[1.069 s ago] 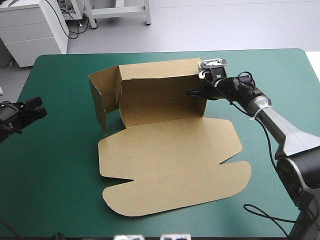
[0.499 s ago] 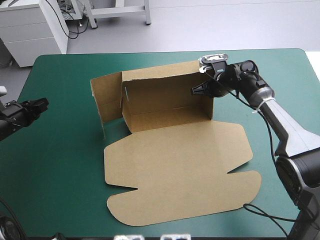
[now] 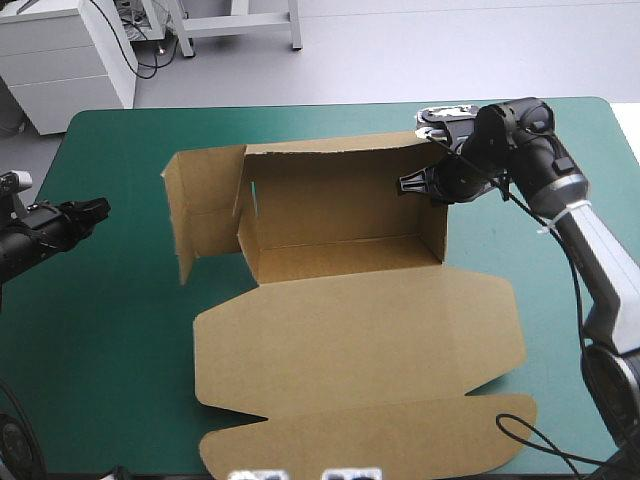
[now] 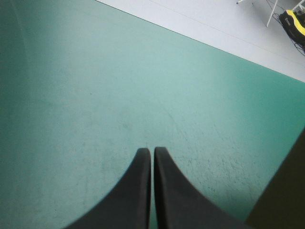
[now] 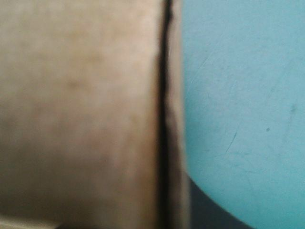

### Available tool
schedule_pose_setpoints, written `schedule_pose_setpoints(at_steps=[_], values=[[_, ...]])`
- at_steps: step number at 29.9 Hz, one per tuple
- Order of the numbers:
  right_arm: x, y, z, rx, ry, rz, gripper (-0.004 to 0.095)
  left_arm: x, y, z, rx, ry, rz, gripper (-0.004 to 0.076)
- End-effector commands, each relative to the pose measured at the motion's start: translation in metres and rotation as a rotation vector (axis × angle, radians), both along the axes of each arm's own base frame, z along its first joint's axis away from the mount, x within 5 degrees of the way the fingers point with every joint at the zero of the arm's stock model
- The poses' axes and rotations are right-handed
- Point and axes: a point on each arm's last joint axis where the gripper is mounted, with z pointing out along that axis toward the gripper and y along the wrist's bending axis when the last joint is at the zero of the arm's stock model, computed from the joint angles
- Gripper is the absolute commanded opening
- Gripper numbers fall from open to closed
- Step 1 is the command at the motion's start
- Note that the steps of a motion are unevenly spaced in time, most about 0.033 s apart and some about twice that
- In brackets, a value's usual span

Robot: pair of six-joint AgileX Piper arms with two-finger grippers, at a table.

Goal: Fold the box

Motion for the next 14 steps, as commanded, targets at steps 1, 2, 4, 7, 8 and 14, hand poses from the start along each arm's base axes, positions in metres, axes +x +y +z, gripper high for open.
schedule_pose_setpoints(at_steps=[1, 2, 4, 7, 8, 14], values=[[-0.032, -0.001, 0.023, 0.091, -0.025, 0.001, -0.0012, 0.0, -0.005, 0.02, -0.037, -0.083, 0.006, 0.0002], [-0.038, -0.001, 0.02, 0.083, -0.013, 0.007, -0.0012, 0.001, -0.006, 0.02, -0.038, -0.084, 0.002, -0.0001], [-0.045, 0.001, 0.01, 0.069, 0.021, 0.018, -0.0012, 0.002, -0.009, 0.021, -0.049, -0.092, -0.001, -0.0008], [-0.05, 0.0, -0.003, 0.04, 0.06, 0.023, -0.0012, 0.004, -0.012, 0.022, -0.059, -0.099, -0.004, -0.0008], [-0.051, 0.0, -0.005, 0.038, 0.067, 0.023, -0.0011, 0.004, -0.012, 0.022, -0.059, -0.099, -0.004, -0.0008], [-0.039, 0.0, -0.021, -0.02, 0.081, 0.011, -0.0012, 0.005, -0.01, 0.022, -0.052, -0.102, 0.02, -0.0008]])
